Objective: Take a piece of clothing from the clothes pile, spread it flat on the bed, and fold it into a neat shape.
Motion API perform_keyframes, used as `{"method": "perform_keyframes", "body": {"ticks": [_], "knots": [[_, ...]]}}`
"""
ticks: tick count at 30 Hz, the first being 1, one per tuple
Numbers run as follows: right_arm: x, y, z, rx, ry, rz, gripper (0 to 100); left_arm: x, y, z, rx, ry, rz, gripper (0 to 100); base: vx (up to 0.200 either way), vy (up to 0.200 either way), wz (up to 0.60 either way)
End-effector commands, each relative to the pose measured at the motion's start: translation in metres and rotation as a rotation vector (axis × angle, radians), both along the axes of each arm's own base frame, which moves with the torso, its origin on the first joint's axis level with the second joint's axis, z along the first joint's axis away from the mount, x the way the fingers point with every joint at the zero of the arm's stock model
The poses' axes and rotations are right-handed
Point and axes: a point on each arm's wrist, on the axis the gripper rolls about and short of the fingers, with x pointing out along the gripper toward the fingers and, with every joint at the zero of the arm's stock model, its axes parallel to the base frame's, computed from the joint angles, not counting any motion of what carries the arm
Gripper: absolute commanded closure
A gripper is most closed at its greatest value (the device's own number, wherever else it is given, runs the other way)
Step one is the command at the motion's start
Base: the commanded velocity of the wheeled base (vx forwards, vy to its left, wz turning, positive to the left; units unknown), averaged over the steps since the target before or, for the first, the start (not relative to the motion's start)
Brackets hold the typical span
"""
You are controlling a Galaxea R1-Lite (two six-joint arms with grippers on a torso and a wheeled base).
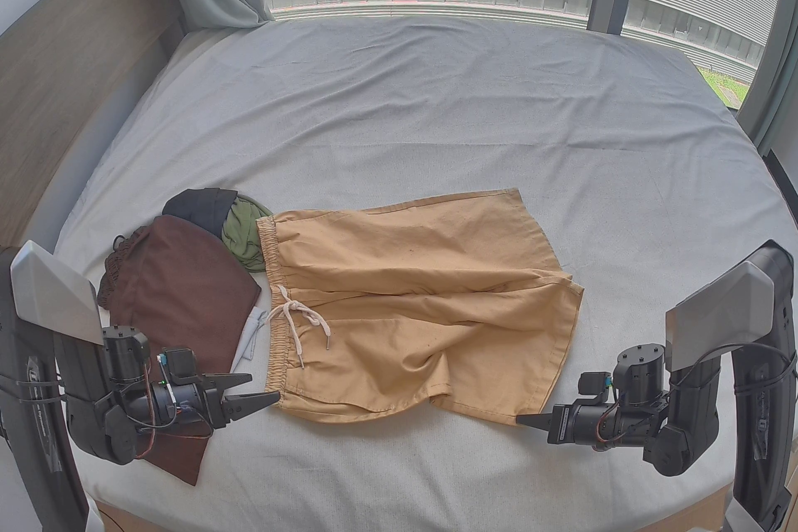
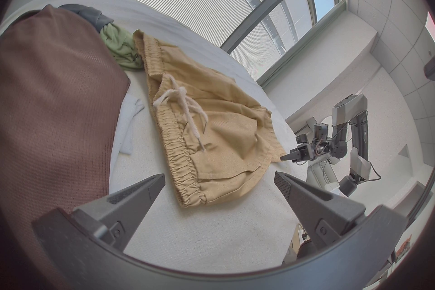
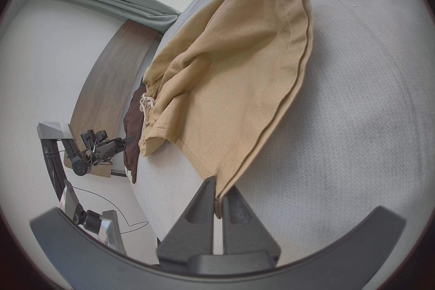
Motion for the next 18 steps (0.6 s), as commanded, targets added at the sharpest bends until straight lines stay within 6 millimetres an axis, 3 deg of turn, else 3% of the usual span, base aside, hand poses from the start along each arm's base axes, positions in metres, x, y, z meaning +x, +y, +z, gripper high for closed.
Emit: {"method": "perform_keyframes", "body": {"ticks": [1, 18], "knots": [[0.0, 0.0, -0.001, 0.0, 0.002, 0.002, 100, 0.001, 0.001, -0.015, 0.004, 0.044, 0.007, 0, 0.0, 0.0, 0.0], [0.0, 0.0, -0.001, -0.002, 0.002, 0.002, 100, 0.012, -0.015, -0.03, -0.02, 0.15, 0.072, 0, 0.0, 0.0, 0.0]]}}
